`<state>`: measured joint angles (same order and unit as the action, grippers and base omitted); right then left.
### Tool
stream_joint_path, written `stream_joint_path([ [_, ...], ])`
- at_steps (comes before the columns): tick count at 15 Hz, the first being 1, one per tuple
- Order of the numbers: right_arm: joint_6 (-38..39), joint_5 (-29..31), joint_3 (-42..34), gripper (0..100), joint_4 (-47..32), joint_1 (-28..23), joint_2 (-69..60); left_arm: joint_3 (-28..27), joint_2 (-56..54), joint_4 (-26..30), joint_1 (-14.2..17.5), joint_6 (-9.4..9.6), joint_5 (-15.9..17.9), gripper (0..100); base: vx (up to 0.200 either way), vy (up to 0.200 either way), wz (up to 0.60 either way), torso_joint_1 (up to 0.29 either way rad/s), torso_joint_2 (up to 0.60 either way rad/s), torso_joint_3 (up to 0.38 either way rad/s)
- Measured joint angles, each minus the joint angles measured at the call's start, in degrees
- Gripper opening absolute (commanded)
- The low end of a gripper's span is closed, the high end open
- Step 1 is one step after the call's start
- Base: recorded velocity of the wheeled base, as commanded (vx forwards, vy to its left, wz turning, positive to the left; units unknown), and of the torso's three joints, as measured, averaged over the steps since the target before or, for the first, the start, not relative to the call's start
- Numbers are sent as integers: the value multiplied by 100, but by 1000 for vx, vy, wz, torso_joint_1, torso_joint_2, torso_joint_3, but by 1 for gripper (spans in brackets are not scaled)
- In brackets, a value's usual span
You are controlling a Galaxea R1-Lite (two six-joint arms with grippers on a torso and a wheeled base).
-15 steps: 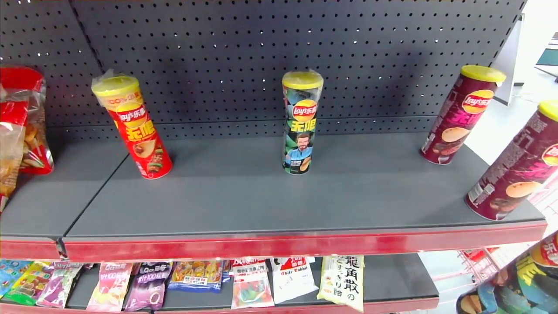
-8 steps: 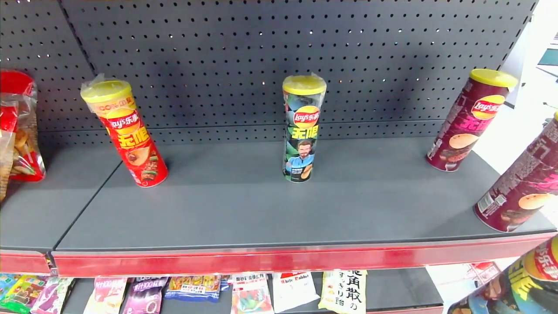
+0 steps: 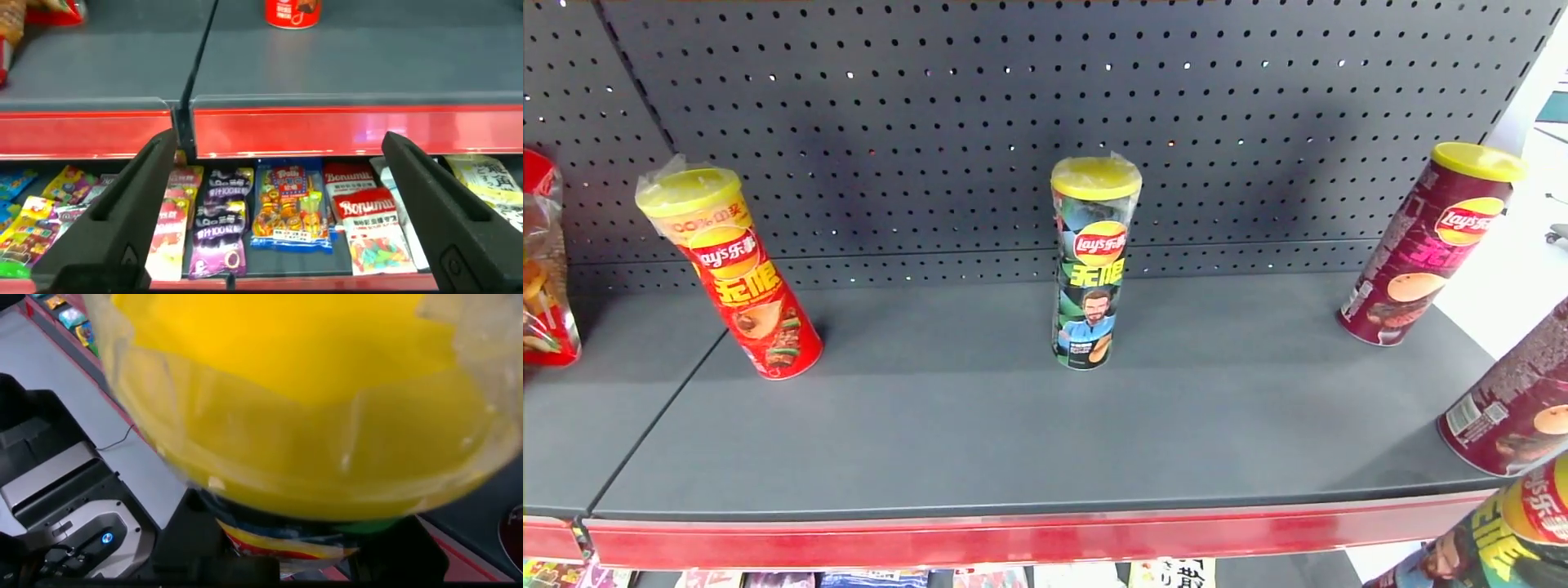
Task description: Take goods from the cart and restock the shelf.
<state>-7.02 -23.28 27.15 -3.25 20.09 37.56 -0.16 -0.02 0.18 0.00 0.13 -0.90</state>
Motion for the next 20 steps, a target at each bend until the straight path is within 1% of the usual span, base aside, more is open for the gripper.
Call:
stream_joint_path([
  [2,0,-66,61,0,22,2,20,0,5,-2,0,9,4,100,0,0,0,0,0,0],
  [4,2,-123,110,0,20,2,37,0,27,0,-7,68,156,100,0,0,0,0,0,0],
  [5,5,-138,113,0,17,2,41,-9,27,-2,-7,180,456,100,0,0,0,0,0,0],
  [6,21,-140,121,0,22,2,45,-121,46,2,-11,213,588,100,0,0,0,0,0,0],
  [7,35,-140,121,0,20,2,50,-352,139,4,-24,183,656,100,0,0,0,0,0,0],
  [9,43,-138,160,0,24,2,108,-1167,718,-7,-73,49,739,100,0,0,0,0,0,0],
  [10,40,-143,201,0,35,2,177,-1665,1248,-18,-118,88,881,100,0,0,0,0,0,0],
  [12,45,-145,372,0,52,-4,356,-2498,2458,-39,-327,345,1337,100,0,0,0,0,0,0],
  [13,46,-145,468,0,57,-6,455,-2867,3095,-50,-527,462,1570,100,0,0,0,0,0,0],
  [14,46,-140,540,0,57,-9,541,-3244,3762,-61,-873,569,1768,100,0,0,0,0,0,0],
  [17,45,-121,652,0,55,-13,750,-4153,5463,-98,-2164,723,2167,100,0,0,0,0,0,0],
  [19,45,-107,664,0,55,-17,803,-4587,6435,-305,-2722,769,2416,100,0,0,0,0,0,0],
  [20,49,-107,664,0,55,-26,813,-4763,6860,-508,-2901,783,2506,100,0,0,0,0,0,0],
])
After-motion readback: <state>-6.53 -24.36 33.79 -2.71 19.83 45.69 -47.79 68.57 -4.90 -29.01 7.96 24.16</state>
